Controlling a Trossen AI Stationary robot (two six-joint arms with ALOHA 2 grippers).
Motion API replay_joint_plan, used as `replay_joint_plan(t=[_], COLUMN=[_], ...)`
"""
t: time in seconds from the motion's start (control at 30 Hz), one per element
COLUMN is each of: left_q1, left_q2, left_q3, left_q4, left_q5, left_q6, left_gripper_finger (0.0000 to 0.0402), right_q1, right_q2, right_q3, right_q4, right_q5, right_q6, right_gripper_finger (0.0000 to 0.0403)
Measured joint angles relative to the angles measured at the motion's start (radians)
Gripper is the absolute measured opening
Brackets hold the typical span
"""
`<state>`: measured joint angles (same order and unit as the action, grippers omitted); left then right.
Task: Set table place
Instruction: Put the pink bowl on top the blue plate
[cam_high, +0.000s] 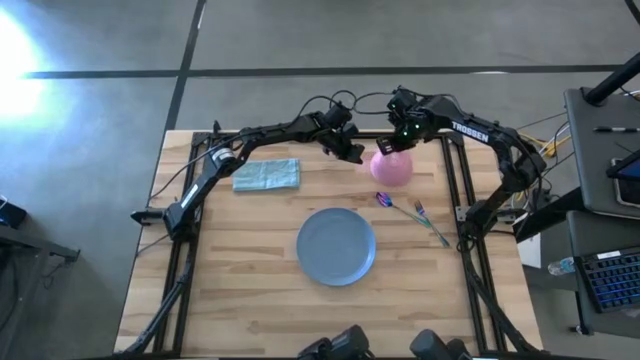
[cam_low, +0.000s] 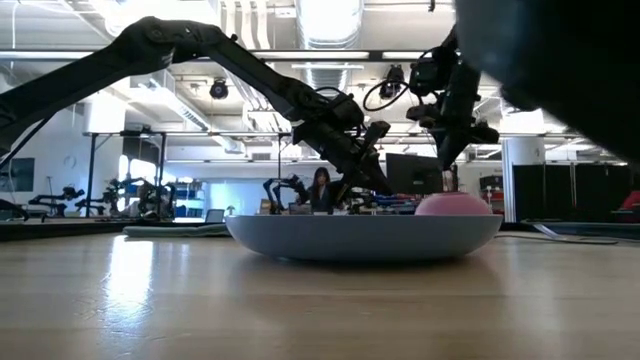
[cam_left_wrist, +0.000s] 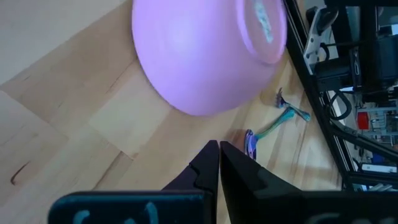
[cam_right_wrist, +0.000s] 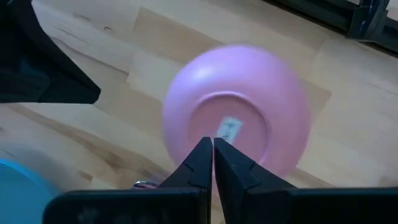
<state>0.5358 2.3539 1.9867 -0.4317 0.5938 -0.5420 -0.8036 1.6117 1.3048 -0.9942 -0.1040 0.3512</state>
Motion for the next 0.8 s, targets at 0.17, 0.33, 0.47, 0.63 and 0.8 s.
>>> replay_joint_plan(t=[0.17, 0.33, 0.47, 0.63, 0.8], left_q1=[-0.001, -0.001, -0.003, -0.007, -0.019], left_q2=[0.000, 0.000, 0.000, 0.000, -0.012], left_q3=[-0.002, -0.002, -0.002, -0.002, 0.006], left_q4=[-0.002, -0.002, -0.003, -0.005, -0.004], left_q5=[0.000, -0.002, -0.003, -0.003, 0.011], left_q6=[0.001, 0.002, 0.020, 0.026, 0.007], left_gripper_finger=[0.0000, 0.0000, 0.0000, 0.0000, 0.0000], right_q1=[0.000, 0.000, 0.000, -0.002, -0.008], right_q2=[0.003, 0.010, 0.011, 0.025, 0.082], right_q3=[0.000, 0.000, 0.000, 0.000, -0.016], right_q4=[-0.002, -0.004, -0.005, -0.042, -0.076], right_q5=[0.057, 0.120, 0.124, 0.124, 0.124], right_q6=[-0.004, -0.054, -0.065, -0.067, -0.068], right_gripper_finger=[0.0008, 0.0013, 0.0043, 0.0102, 0.0143])
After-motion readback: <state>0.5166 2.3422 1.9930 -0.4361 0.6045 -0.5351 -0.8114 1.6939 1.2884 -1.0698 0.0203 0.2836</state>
